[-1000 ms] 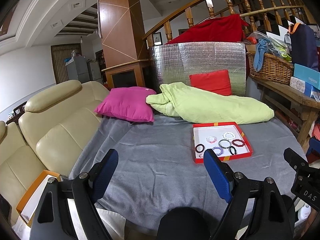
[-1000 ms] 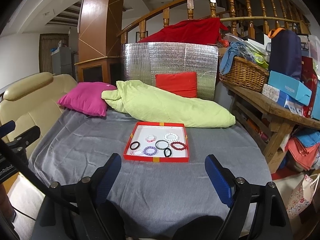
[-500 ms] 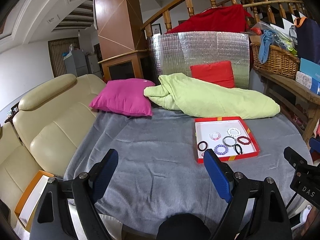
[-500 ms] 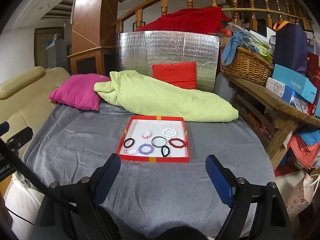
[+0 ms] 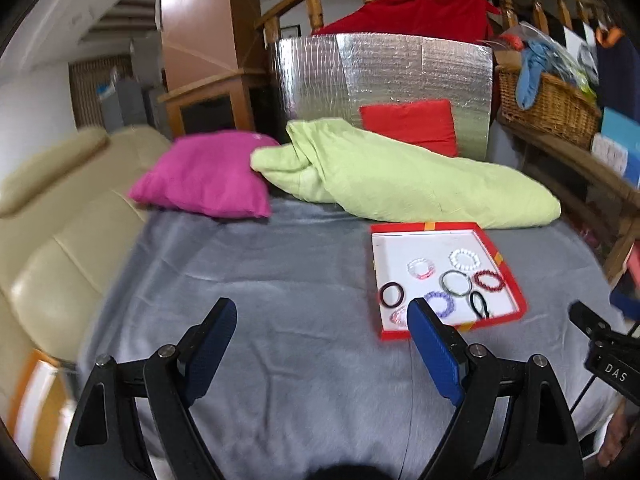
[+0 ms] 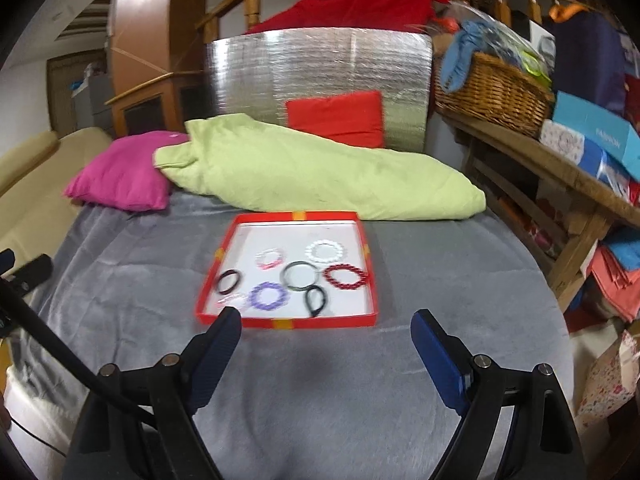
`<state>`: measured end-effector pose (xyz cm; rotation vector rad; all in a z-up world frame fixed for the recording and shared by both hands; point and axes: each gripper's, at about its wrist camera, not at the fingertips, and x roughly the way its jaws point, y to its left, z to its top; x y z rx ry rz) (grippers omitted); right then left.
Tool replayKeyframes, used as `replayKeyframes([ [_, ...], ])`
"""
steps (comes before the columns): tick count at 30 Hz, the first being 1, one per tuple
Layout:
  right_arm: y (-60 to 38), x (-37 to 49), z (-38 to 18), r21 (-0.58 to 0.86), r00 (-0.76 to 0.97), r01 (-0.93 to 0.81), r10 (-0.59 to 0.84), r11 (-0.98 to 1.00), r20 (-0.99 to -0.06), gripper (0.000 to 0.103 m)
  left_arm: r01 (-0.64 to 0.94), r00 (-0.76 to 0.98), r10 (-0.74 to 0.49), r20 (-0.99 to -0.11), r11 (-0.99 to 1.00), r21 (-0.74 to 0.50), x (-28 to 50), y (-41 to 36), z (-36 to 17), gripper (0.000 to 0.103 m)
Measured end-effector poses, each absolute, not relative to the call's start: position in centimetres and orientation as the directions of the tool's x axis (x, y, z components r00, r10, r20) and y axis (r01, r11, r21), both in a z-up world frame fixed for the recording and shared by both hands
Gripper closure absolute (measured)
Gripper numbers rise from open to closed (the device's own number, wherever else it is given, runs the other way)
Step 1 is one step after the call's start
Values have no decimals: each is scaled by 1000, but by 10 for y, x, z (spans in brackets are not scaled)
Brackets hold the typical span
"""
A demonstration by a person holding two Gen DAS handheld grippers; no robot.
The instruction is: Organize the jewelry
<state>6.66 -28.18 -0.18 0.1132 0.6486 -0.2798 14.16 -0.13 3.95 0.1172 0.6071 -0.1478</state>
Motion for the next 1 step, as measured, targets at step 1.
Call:
replayKeyframes([
  [1, -291, 71, -9, 18, 753, 307, -232, 951, -616, 13, 165, 801, -107, -588, 985, 46, 157, 3, 31, 15],
])
